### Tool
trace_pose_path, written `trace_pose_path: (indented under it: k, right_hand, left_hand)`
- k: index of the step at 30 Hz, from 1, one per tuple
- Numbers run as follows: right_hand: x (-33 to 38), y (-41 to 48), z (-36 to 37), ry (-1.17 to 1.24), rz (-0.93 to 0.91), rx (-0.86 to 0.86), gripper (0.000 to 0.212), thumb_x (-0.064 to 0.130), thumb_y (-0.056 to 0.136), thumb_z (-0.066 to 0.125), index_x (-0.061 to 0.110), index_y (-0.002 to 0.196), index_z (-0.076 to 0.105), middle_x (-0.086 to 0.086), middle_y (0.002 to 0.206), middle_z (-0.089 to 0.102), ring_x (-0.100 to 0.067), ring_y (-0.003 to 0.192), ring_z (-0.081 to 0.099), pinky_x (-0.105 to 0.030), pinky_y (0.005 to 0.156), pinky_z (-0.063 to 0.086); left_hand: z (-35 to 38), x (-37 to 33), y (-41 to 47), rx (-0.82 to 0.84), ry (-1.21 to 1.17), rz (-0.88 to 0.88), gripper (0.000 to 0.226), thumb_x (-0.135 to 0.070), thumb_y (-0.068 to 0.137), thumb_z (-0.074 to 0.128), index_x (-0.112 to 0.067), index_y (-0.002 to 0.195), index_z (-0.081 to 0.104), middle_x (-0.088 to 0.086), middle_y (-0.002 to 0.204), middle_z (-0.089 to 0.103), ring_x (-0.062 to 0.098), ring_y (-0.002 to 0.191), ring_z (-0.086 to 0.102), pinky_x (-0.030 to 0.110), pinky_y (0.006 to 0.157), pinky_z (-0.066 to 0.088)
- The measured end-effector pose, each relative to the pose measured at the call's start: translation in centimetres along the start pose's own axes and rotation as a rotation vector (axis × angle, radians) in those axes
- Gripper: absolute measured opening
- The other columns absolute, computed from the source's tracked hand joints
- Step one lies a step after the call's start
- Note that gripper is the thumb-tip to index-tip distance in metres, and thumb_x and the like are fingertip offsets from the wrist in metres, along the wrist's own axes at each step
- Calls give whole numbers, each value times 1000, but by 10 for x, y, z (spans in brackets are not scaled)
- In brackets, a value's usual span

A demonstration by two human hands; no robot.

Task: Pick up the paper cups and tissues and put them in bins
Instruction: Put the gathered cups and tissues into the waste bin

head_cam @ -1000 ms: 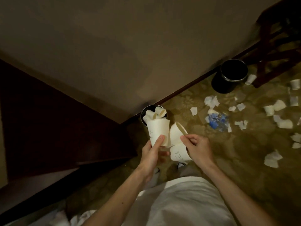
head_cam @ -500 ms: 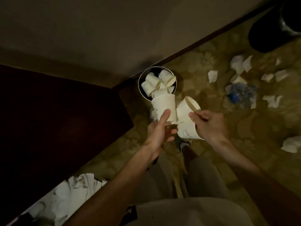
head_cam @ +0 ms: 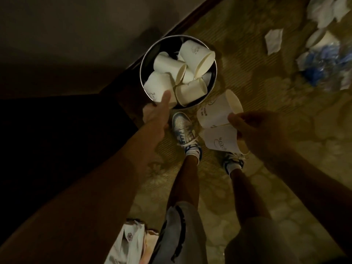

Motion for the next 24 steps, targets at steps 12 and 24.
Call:
trace_pose_path:
  k: [12, 24]
  right_hand:
    - [6, 24, 26, 7, -35, 30, 14, 42, 88, 65, 36, 75, 64, 10, 79, 69, -8, 75, 67, -27, 64, 54]
    - [30, 30, 50, 28, -25, 58, 24, 39, 88, 67, 35, 64, 67, 3, 71, 71, -16, 72, 69, -46, 75, 59]
  left_hand:
    - [20, -20, 73, 105, 327, 118, 79, -72, 76, 63, -10, 124, 50, 10, 107, 67, 18, 74, 66, 22, 47, 49]
    - [10, -58, -6, 378, 478, 630, 34, -37, 73, 83, -31, 99, 61, -8, 104, 59, -4, 92, 56, 13, 71, 47]
Point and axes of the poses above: each hand's wrist, its own y-axis towards the middle knuckle, its own z-axis out of the palm, x = y × z, the point moved 10 cm from there along y, towards the middle knuckle
